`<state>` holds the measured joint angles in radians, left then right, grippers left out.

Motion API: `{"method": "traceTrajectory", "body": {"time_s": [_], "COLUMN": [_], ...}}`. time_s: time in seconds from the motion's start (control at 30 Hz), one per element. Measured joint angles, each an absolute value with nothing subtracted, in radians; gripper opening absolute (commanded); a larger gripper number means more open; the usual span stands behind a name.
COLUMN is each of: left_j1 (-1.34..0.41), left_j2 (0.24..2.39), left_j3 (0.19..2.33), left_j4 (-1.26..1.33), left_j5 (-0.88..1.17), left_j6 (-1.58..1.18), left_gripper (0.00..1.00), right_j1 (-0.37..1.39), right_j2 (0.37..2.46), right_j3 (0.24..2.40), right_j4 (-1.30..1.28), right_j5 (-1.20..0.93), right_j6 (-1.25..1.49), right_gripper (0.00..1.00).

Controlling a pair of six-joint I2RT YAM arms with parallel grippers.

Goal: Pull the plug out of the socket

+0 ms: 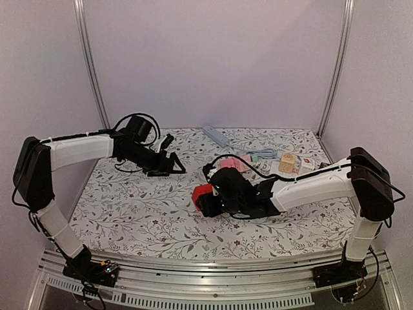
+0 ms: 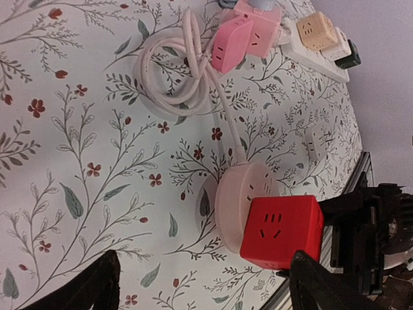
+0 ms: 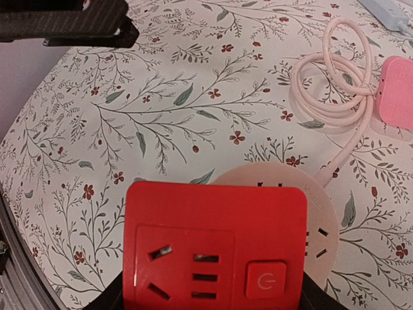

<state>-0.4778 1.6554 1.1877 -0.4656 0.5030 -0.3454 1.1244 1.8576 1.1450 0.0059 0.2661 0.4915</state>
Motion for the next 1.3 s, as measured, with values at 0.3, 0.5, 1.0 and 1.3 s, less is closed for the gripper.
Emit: {"method": "traceTrajectory", "body": {"time_s": [0.3, 0.5, 1.0, 1.3], "left_j1": [-0.488, -0.536, -0.555, -0.562], "left_j2": [1.802, 1.855, 1.887, 1.912], "left_j3": [1.241, 1.255, 1.267, 1.269], "left_j4": [-0.493, -0.494, -0.466, -0.462], "left_j5": [0.607, 0.676, 0.839, 0.878], "left_j6": [-0.385, -0.413, -0.481, -0.499], "left_gripper": [0.85, 0.79, 0.61, 0.58], "right_j1": [1.148, 1.174, 1.200, 1.219], "right_j2": [1.801, 1.787, 1.787, 1.787], "right_j3": [1.098, 1.098, 1.100, 1.100], "right_j4": [0.101, 0.120, 0.120, 0.120], "right_j5": [0.265, 0.270, 0.286, 0.305], "right_j6": [0.424, 0.389, 0.347, 0.324], "right_gripper": [0.33, 0.33, 0.32, 0.31]}}
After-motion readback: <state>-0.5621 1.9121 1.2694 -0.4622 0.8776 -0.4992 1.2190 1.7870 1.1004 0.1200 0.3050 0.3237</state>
